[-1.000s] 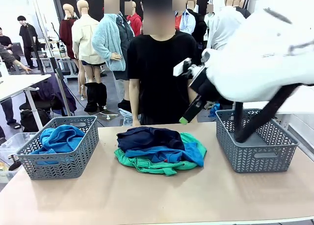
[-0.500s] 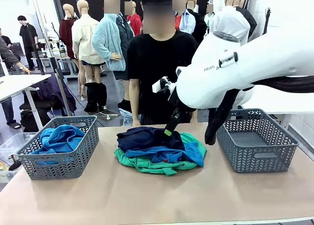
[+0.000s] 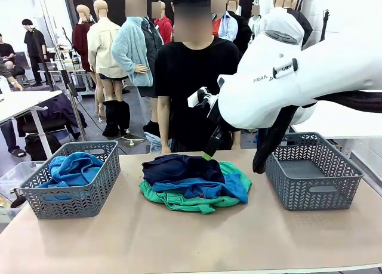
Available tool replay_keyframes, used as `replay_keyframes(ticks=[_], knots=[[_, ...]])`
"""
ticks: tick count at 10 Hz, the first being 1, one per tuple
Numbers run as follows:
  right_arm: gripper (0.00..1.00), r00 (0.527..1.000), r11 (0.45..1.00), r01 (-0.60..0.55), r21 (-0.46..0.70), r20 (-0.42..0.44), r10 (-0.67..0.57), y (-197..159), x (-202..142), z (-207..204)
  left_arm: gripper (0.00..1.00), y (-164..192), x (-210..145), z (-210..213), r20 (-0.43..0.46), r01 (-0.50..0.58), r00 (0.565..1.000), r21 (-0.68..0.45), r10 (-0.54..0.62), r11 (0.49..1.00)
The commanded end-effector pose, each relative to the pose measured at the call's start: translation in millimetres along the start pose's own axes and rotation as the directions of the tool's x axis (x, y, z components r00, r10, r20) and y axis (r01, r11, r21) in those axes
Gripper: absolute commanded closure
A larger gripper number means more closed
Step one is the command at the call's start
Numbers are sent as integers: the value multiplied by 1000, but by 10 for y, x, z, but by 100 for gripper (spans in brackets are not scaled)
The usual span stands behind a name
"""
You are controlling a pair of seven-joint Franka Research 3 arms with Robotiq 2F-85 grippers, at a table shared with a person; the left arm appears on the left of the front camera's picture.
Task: Sort the tops and bottoms.
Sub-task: Lift clothes from the center of the table with your right hand.
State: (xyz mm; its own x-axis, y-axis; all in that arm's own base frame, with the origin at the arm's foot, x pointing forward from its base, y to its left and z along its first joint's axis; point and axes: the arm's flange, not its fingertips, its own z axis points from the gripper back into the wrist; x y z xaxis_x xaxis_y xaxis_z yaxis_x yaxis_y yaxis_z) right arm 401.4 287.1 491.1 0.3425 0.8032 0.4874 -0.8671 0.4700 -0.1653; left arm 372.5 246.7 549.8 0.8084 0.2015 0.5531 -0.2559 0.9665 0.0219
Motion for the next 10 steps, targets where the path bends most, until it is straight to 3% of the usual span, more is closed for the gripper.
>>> replay_keyframes(ticks=[1,4,7,8,10], knots=[[0,998,998,-55,40,-21,56,-98,180,-102,0,5,0,8,2,-3,1000,1,3,1000],[0,989,983,-90,158,-100,107,-466,603,-581,0,5,0,8,2,-3,1000,1,3,1000],[0,975,965,-71,254,-188,121,-569,820,-978,0,5,0,8,2,-3,1000,1,3,1000],[0,977,976,-37,214,-199,80,-639,882,-1116,0,5,0,8,2,-3,1000,1,3,1000],[0,973,964,-47,260,-206,103,-720,926,-1313,0,5,0,8,2,-3,1000,1,3,1000]])
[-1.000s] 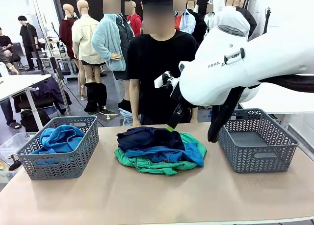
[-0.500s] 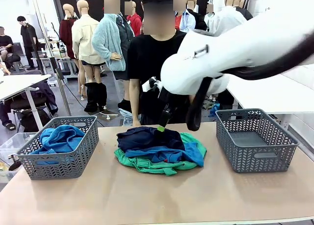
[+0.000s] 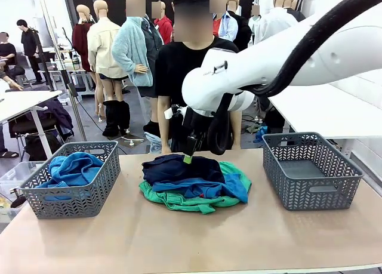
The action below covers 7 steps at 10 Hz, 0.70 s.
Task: Sort the tops and bottoms.
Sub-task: Lift clothes from the center of the table with your right hand.
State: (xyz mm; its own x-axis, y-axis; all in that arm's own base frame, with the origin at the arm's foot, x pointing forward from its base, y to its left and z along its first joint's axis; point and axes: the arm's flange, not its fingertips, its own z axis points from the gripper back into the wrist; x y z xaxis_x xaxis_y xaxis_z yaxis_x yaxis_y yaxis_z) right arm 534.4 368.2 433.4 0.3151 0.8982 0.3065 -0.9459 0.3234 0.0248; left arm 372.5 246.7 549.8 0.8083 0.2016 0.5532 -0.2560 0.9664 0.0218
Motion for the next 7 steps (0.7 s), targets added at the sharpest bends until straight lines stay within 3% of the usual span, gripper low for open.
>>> replay_keyframes(ticks=[1,6,7], knots=[[0,999,999,-6,33,-45,7,-57,137,-106,0,4,0,7,2,-3,1000,1,3,1000],[0,996,999,3,50,-86,2,-129,222,-372,0,4,0,7,2,-3,1000,1,3,1000],[19,996,998,-6,55,-91,11,-112,219,-355,0,4,0,7,2,-3,1000,1,3,1000]])
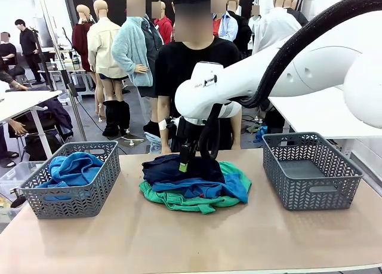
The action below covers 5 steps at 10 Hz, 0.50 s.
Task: Sort the tops and bottoms.
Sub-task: Lift clothes from the center of the table with your right hand.
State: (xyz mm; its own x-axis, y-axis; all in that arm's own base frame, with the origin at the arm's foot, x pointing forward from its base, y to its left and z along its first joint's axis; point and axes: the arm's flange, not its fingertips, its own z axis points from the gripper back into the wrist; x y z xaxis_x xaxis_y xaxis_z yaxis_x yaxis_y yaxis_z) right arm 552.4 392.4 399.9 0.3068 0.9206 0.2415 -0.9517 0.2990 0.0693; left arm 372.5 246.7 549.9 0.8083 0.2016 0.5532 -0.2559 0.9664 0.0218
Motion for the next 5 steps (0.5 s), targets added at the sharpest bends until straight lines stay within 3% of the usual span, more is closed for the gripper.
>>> replay_keyframes(ticks=[1,4,5], knots=[[39,1000,1000,4,11,-27,-4,9,45,70,0,5,0,7,2,-3,1000,1,3,1000],[99,1000,1000,-9,18,-22,10,38,34,96,0,5,0,7,2,-3,1000,1,3,1000],[100,1000,1000,-8,16,-24,9,42,29,92,0,5,0,7,2,-3,1000,1,3,1000]])
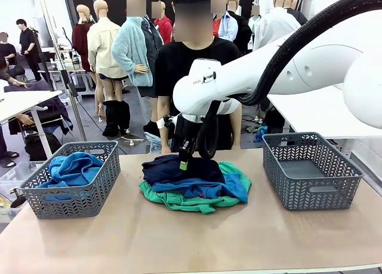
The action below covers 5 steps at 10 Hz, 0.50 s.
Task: Sort the tops and bottoms.
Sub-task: Lift clothes from the center of the table with your right hand.
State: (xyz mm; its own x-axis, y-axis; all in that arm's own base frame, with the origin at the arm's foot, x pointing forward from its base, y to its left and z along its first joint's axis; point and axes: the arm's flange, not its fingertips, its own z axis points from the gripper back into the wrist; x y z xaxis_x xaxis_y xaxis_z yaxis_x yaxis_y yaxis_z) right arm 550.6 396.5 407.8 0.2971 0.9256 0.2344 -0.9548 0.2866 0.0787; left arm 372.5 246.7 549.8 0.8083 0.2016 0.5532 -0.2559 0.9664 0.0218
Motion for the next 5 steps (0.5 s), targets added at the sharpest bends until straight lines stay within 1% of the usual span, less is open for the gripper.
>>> replay_keyframes(ticks=[1,3,5], knots=[[100,1000,1000,2,3,-18,-2,12,-25,25,0,5,0,7,2,-3,1000,1,3,1000],[100,1000,1000,-1,-3,-21,1,31,-40,53,0,5,0,7,2,-3,1000,1,3,1000],[100,1000,1000,-8,2,-4,8,46,-50,194,0,5,0,7,2,-3,1000,1,3,1000]])
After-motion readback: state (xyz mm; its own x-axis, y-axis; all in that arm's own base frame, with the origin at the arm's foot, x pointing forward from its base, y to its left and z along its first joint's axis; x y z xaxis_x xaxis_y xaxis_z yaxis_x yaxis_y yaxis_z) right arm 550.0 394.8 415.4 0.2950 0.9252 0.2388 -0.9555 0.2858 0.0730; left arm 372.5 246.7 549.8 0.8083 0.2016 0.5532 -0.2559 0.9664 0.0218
